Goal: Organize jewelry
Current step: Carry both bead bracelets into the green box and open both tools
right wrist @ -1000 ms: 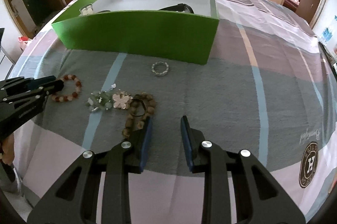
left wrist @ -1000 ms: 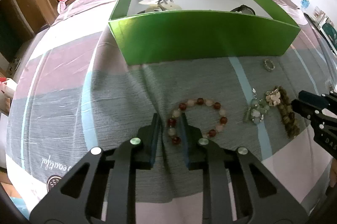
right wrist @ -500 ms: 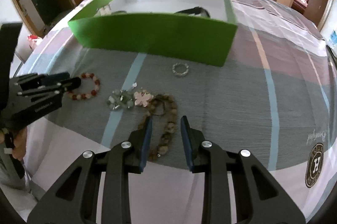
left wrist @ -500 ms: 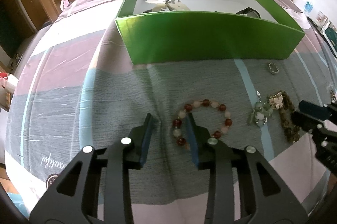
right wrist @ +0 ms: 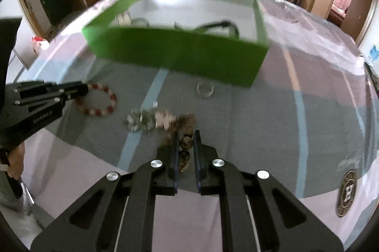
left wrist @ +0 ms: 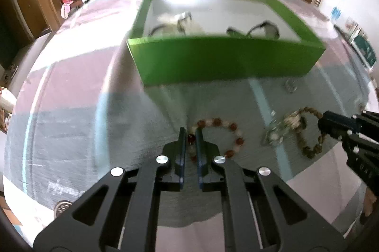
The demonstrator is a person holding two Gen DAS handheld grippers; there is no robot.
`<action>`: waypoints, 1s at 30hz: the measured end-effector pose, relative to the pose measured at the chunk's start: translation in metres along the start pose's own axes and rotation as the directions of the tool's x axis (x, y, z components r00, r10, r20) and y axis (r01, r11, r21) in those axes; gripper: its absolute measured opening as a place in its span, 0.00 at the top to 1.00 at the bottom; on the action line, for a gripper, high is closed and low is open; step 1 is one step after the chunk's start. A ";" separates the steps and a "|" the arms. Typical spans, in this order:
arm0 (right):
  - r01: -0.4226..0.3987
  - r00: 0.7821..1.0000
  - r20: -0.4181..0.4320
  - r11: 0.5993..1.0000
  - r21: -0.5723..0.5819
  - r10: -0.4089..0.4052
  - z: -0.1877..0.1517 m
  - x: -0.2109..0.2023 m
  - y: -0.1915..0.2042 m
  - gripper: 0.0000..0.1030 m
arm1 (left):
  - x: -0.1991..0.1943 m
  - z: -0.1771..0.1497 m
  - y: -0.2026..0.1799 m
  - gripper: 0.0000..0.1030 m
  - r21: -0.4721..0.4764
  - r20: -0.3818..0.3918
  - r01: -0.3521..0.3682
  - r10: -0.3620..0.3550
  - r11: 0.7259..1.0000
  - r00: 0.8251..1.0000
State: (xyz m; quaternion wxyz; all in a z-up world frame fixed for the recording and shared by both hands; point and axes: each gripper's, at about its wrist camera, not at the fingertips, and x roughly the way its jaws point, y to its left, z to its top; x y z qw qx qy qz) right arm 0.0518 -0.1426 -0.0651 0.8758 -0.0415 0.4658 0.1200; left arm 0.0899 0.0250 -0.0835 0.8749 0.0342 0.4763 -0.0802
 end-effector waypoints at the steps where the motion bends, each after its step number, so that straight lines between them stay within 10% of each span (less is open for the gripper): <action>1: 0.003 1.000 0.019 1.000 -0.004 -0.003 0.004 -0.007 0.000 0.89 | -0.006 0.002 -0.001 0.99 0.002 0.015 0.006 -0.006 1.000 1.000; 10: 0.031 0.992 0.121 0.998 -0.050 -0.025 0.030 -0.039 0.004 0.89 | -0.037 0.019 -0.004 0.97 0.033 0.096 0.036 -0.039 0.999 0.995; 23: 0.011 0.997 -0.073 0.998 0.068 -0.006 -0.001 0.028 -0.018 0.89 | 0.018 -0.008 -0.029 0.51 0.094 -0.066 0.083 -0.077 0.992 0.995; 30: 0.010 0.995 -0.096 0.998 0.065 -0.003 -0.009 0.034 -0.018 0.84 | 0.021 -0.011 -0.046 0.60 0.147 -0.079 0.064 -0.053 0.987 0.995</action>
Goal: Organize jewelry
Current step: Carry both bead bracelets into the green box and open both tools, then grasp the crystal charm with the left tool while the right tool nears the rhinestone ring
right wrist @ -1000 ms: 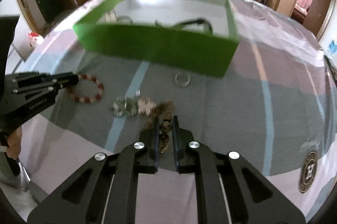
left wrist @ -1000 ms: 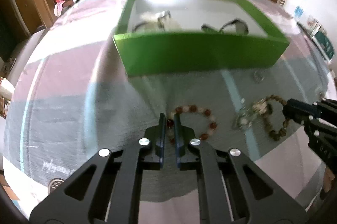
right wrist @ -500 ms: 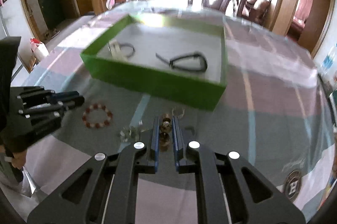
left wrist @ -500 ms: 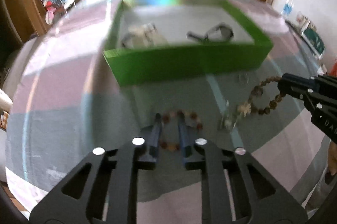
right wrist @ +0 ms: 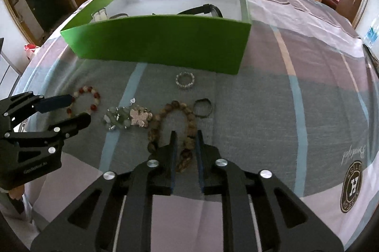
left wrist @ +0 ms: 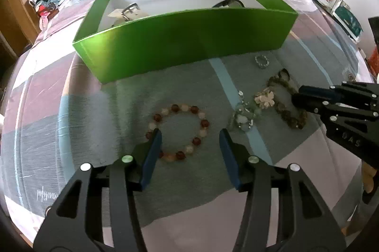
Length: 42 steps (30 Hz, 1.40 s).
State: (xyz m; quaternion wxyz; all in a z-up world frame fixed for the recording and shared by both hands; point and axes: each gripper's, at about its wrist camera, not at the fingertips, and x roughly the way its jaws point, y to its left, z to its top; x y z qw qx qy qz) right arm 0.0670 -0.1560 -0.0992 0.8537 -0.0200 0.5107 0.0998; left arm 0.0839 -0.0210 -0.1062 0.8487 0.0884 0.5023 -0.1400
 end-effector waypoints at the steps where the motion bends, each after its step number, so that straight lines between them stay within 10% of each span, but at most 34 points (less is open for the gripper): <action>1: 0.004 1.000 -0.002 1.000 -0.003 -0.004 -0.001 0.001 0.000 0.84 | 0.002 -0.001 -0.001 0.70 0.009 -0.006 -0.007 0.007 1.000 1.000; 6: 0.037 0.999 0.007 0.999 -0.032 -0.036 -0.003 0.005 0.005 0.84 | 0.010 -0.005 -0.011 0.92 0.056 0.002 0.004 -0.004 0.998 1.000; 17: 0.011 0.988 0.152 0.997 -0.070 0.000 0.021 -0.053 0.012 0.89 | -0.035 0.018 0.006 0.93 0.016 0.131 0.020 -0.022 1.000 0.991; 27: 0.076 0.928 0.370 0.991 -0.108 -0.031 0.093 -0.110 0.018 0.89 | -0.099 0.093 0.026 0.92 0.012 0.287 0.016 -0.019 1.000 0.958; 37: 0.047 0.975 0.217 0.998 -0.039 -0.037 0.147 -0.017 0.005 0.89 | -0.016 0.154 0.036 0.92 -0.060 0.174 0.053 -0.042 0.997 0.984; 42: 0.032 0.974 0.223 0.999 -0.019 -0.027 0.135 -0.027 0.001 0.69 | -0.009 0.146 0.037 0.61 -0.079 0.176 0.026 -0.012 0.997 0.984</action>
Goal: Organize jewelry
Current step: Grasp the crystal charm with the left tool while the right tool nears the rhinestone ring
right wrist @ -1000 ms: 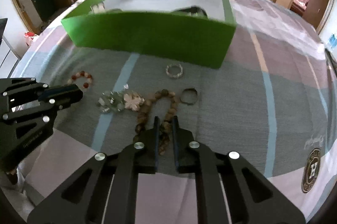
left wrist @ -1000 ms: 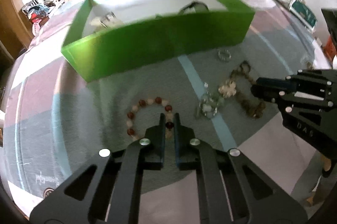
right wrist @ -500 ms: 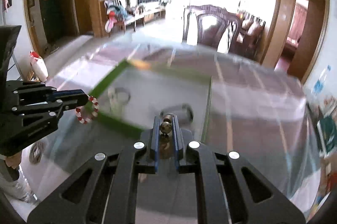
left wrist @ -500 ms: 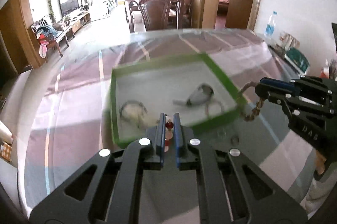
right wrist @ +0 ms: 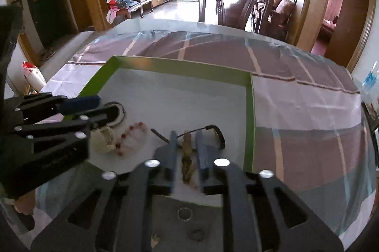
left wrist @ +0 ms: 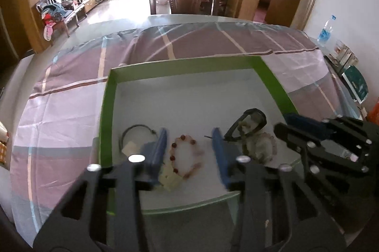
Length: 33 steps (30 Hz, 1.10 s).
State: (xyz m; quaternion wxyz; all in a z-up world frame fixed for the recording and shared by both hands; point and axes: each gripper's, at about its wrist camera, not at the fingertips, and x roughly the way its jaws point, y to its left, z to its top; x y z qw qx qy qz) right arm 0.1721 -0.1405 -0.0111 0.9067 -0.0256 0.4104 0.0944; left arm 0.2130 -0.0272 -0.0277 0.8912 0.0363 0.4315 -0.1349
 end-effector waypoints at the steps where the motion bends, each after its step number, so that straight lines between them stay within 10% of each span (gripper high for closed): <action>1: 0.008 1.000 0.007 1.000 -0.003 -0.008 -0.004 -0.006 -0.001 0.68 | -0.004 -0.003 0.000 0.60 0.013 0.004 -0.009 0.009 1.000 1.000; 7: 0.008 1.000 -0.022 0.999 -0.034 -0.009 -0.056 -0.043 -0.007 0.68 | -0.035 -0.060 -0.018 0.55 0.096 0.002 -0.125 0.126 0.987 0.992; 17: -0.133 0.975 -0.178 0.991 0.000 0.131 -0.106 0.005 0.019 0.68 | -0.019 -0.114 -0.021 0.46 0.065 -0.128 -0.097 0.104 0.993 0.986; 33: -0.098 0.967 -0.231 0.994 0.051 0.107 -0.137 -0.010 -0.004 0.68 | -0.007 -0.137 -0.058 0.40 0.145 -0.182 0.039 -0.012 0.989 0.983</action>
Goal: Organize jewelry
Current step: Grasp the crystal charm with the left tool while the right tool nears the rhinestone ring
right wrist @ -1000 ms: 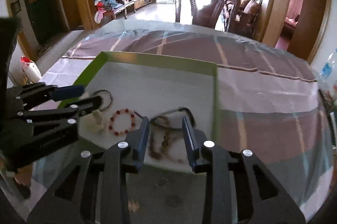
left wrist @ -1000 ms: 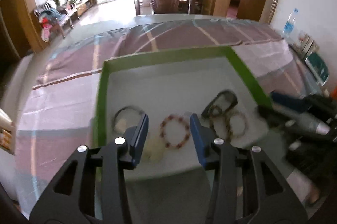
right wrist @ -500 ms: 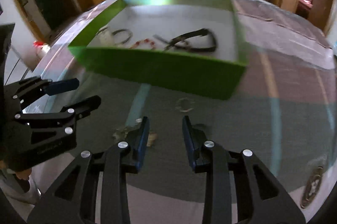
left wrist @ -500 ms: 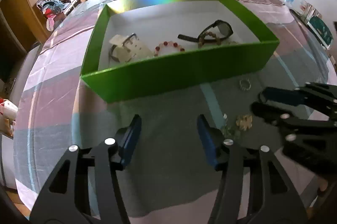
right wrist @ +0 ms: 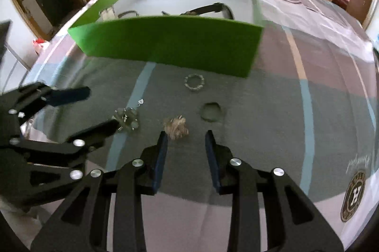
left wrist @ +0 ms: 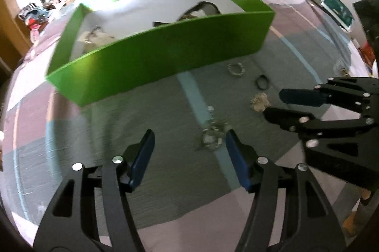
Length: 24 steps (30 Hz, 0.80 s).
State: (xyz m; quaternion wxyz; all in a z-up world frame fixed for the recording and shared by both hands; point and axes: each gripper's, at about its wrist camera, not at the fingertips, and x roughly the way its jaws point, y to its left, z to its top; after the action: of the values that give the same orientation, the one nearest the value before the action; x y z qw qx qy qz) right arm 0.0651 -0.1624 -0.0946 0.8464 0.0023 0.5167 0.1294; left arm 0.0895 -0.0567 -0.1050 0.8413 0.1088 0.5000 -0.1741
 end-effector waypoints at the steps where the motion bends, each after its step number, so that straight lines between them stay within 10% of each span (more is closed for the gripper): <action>1: 0.002 1.000 0.010 1.000 0.007 -0.002 0.002 -0.003 -0.003 0.68 | 0.005 0.001 0.000 0.43 -0.003 -0.011 0.002 -0.002 1.000 1.000; 6: 0.067 0.997 0.039 0.997 0.034 -0.069 0.015 -0.007 -0.014 0.68 | 0.010 0.000 0.010 0.83 -0.051 -0.021 -0.006 0.005 0.999 1.000; 14: 0.023 0.995 0.092 0.998 0.057 -0.028 0.042 0.014 -0.018 0.68 | 0.000 -0.012 0.038 0.84 -0.120 -0.017 -0.047 0.046 0.992 0.999; 21: 0.080 0.996 0.055 0.993 -0.090 -0.076 0.054 0.039 0.014 0.60 | -0.007 -0.013 0.047 0.63 -0.146 0.001 -0.045 0.046 0.988 0.999; 24: 0.078 0.997 0.031 0.992 -0.096 -0.075 0.052 0.042 0.016 0.80 | -0.004 -0.011 0.048 0.63 -0.155 -0.003 -0.044 0.044 0.987 0.999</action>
State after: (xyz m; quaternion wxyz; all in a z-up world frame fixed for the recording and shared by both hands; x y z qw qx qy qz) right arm 0.1249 -0.1308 -0.1050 0.8568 -0.0568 0.4979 0.1216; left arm 0.0988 -0.0082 -0.1065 0.8511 0.0539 0.5091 -0.1161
